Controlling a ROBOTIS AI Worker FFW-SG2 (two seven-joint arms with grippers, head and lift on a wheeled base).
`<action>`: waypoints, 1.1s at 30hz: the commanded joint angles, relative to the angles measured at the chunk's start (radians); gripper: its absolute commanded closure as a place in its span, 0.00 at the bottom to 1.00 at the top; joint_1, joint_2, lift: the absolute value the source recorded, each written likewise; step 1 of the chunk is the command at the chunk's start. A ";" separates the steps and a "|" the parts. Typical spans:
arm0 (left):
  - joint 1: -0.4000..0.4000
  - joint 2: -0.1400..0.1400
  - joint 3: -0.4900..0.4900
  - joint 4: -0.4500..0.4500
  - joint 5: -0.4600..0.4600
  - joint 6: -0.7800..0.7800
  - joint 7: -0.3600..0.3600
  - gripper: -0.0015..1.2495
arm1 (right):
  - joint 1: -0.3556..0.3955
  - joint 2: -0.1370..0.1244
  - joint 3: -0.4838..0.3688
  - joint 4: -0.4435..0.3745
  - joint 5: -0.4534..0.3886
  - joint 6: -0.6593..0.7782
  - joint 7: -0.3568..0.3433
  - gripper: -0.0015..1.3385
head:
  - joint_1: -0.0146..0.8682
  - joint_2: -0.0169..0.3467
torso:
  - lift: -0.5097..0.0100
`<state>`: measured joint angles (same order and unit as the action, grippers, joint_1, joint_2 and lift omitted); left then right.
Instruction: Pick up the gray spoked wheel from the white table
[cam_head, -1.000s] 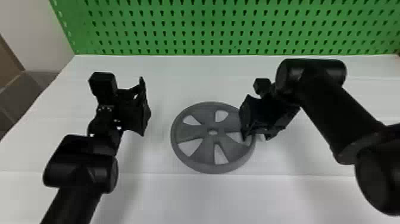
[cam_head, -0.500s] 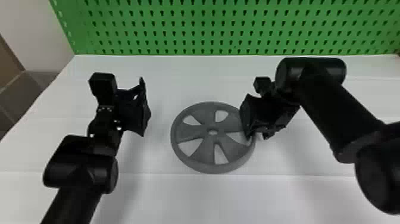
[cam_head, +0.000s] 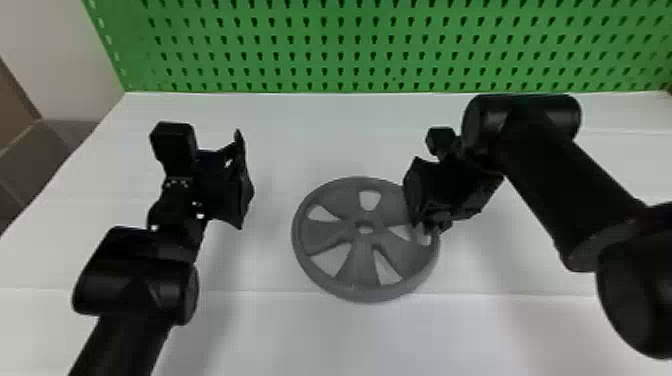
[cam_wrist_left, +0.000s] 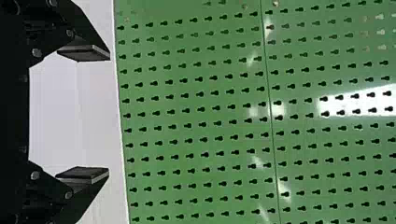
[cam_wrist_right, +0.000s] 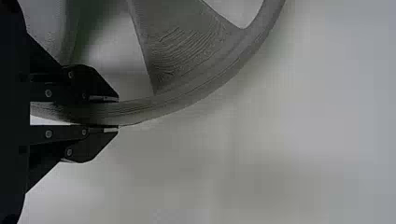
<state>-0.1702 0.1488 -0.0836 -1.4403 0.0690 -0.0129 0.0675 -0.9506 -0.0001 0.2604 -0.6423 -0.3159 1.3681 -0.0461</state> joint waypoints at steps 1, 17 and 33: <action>0.000 0.000 -0.001 0.001 0.000 0.001 0.000 0.30 | -0.001 0.001 0.000 0.001 0.000 0.002 0.000 0.82 | 0.90 0.24 | 0.79; 0.000 0.000 -0.002 0.001 0.003 0.001 0.000 0.30 | -0.002 0.001 -0.013 0.000 0.000 0.005 0.000 0.82 | 0.90 0.24 | 0.79; -0.002 0.000 0.001 0.003 0.003 0.001 0.000 0.30 | -0.002 0.001 -0.009 0.000 -0.006 0.003 0.000 0.82 | 0.90 0.24 | 0.79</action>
<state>-0.1716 0.1488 -0.0835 -1.4374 0.0721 -0.0125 0.0675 -0.9525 0.0000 0.2506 -0.6411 -0.3200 1.3715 -0.0460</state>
